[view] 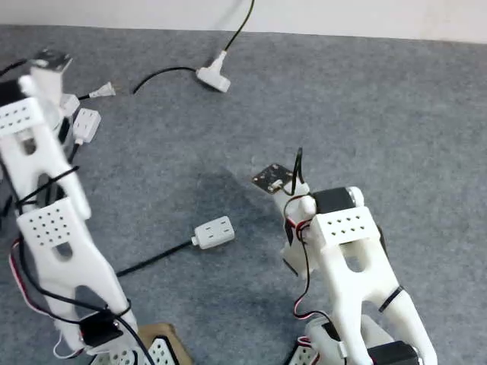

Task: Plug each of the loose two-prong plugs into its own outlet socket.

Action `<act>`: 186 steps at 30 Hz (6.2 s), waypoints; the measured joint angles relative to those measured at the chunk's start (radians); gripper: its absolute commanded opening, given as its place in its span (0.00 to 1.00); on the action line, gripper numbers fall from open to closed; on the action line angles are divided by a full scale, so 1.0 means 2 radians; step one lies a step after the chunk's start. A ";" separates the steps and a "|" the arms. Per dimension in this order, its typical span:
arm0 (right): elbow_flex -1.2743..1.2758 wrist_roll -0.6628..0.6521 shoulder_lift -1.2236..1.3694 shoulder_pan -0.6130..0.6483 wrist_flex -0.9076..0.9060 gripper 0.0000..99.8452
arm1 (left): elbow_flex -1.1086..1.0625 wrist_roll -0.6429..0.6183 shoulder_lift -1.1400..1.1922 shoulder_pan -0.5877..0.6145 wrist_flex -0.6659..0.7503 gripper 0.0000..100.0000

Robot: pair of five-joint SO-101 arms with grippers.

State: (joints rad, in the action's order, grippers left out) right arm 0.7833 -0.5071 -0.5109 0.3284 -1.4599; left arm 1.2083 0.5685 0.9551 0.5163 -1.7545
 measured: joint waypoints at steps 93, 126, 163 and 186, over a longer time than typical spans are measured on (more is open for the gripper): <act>-0.097 -0.295 0.007 -0.025 0.069 0.31 | -0.136 -0.099 -0.027 -0.077 0.004 0.22; -0.083 0.226 0.185 0.124 0.288 0.31 | -0.140 -0.005 -0.028 0.021 0.045 0.22; 0.019 0.286 0.117 0.132 0.342 0.31 | -0.140 -0.005 -0.028 0.025 0.060 0.22; -0.037 0.163 0.157 0.124 0.160 0.31 | -0.140 -0.005 -0.028 0.025 0.060 0.22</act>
State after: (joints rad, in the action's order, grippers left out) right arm 0.7096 -0.1818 -0.1979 0.5769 -1.1408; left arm 0.9275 0.5593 0.8999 0.5654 -1.6349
